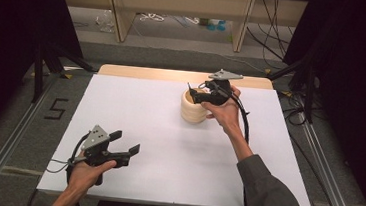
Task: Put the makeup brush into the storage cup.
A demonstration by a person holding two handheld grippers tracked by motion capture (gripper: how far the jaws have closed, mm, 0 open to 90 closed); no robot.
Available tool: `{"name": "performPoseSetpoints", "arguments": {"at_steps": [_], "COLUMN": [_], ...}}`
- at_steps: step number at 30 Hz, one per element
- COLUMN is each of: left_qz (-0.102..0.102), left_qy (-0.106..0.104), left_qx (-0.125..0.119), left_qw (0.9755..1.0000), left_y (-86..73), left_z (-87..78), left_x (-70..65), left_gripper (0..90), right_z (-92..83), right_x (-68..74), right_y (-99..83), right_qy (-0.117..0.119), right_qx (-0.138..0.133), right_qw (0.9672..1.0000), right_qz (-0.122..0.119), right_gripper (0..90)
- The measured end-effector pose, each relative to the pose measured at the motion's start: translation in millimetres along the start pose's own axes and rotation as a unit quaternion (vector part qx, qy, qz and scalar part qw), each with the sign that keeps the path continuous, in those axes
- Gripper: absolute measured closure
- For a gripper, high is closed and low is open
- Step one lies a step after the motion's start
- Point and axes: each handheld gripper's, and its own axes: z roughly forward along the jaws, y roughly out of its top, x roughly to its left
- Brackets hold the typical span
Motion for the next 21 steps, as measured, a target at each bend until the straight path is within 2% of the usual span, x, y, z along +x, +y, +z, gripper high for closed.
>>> {"name": "performPoseSetpoints", "arguments": {"at_steps": [2, 4, 6, 7, 8, 9, 10, 11, 13, 19, 21], "left_qz": [-0.001, -0.012, -0.007, -0.037, -0.011, -0.004, -0.031, -0.01, -0.015, -0.004, -0.008], "left_qy": [0.0, -0.002, -0.007, -0.022, -0.009, -0.004, -0.022, -0.008, -0.01, -0.006, -0.008], "left_qx": [-0.001, 0.0, 0.001, 0.003, 0.001, 0.0, 0.0, 0.0, 0.001, 0.0, 0.0], "left_qw": [1.0, 0.9999, 0.9999, 0.9991, 0.9999, 1.0, 0.9993, 0.9999, 0.9998, 1.0, 0.9999], "left_y": [-0.1, -0.8, -0.6, -1.7, -0.6, -0.2, -1.3, -0.4, -0.5, 0.1, 0.1], "left_z": [0.3, 0.8, 0.6, 0.9, 0.5, 0.3, 1.0, 0.3, 0.0, -0.4, -0.4], "left_x": [-0.3, -1.9, -1.4, -6.0, -2.0, -0.9, -4.4, -1.8, -2.4, -1.3, -1.7], "left_gripper": [16.1, 16.1, 16.1, 16.1, 16.1, 16.1, 16.1, 16.1, 16.1, 16.1, 16.1], "right_z": [-4.1, -8.2, -12.7, -14.8, -16.5, -18.7, -19.5, -20.8, -22.8, -30.1, -32.3], "right_x": [2.3, 6.0, 8.7, 10.1, 11.6, 12.6, 13.6, 14.0, 13.1, 12.4, 13.3], "right_y": [0.3, 0.5, 0.3, -0.1, -0.8, -1.5, -2.9, -3.7, -5.4, -13.1, -14.8], "right_qy": [0.001, 0.006, 0.009, 0.015, 0.013, 0.016, 0.017, 0.022, 0.022, 0.027, 0.029], "right_qx": [-0.001, -0.009, -0.014, -0.015, -0.016, -0.013, -0.017, -0.007, -0.008, -0.006, -0.007], "right_qw": [1.0, 0.9999, 0.9999, 0.9998, 0.9998, 0.9998, 0.9997, 0.9997, 0.9997, 0.9995, 0.9995], "right_qz": [-0.003, -0.004, -0.004, 0.0, 0.002, 0.002, 0.0, -0.001, 0.002, 0.012, 0.013], "right_gripper": [28.6, 28.3, 28.0, 27.8, 27.1, 26.9, 26.8, 26.0, 25.8, 25.7, 25.7]}}
